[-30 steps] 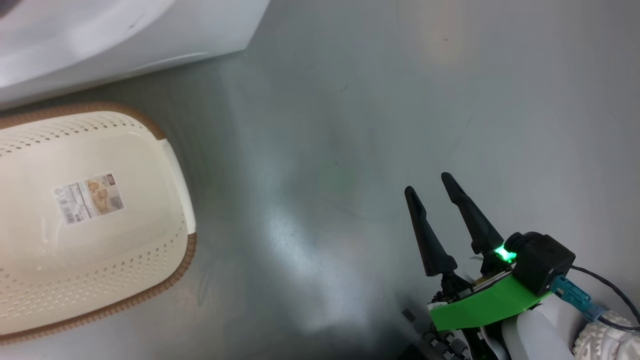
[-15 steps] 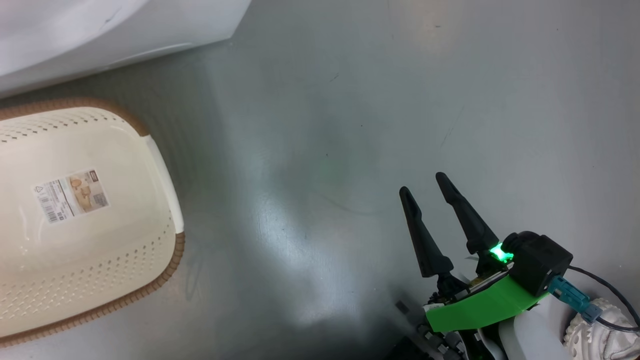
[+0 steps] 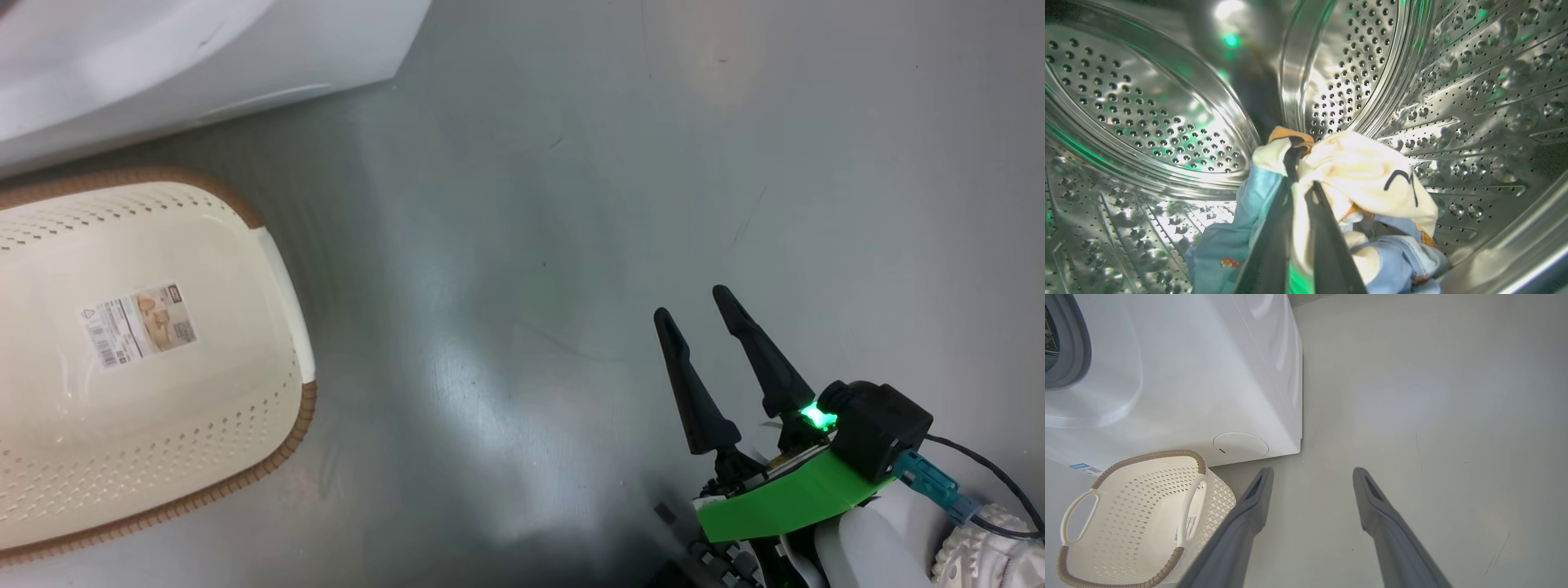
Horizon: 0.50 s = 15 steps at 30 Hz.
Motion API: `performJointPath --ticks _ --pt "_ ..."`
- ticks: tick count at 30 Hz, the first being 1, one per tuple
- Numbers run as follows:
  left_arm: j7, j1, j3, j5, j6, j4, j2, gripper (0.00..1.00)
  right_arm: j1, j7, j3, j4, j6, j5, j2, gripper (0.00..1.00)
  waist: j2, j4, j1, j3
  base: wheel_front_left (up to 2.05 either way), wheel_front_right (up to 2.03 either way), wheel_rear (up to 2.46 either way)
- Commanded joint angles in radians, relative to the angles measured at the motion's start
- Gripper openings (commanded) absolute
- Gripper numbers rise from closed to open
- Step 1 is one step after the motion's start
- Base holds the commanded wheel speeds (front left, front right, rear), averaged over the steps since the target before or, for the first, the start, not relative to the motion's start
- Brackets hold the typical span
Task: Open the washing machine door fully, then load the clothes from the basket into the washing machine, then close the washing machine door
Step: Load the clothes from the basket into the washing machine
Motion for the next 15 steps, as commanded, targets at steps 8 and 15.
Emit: performJointPath --ticks 8,15 --pt "0.037 -0.047 -0.021 -0.039 -0.003 0.086 0.035 1.00 0.004 -0.005 0.012 -0.010 0.006 0.020 -0.004 1.00 -0.0001 0.004 0.0000 -0.018 0.00 0.00 0.00" --pt "0.038 -0.038 -0.056 -0.048 -0.003 0.146 0.011 1.00 -0.006 -0.005 -0.002 -0.007 0.006 0.023 -0.004 1.00 -0.0001 0.016 0.0000 -0.042 0.00 0.00 0.00"
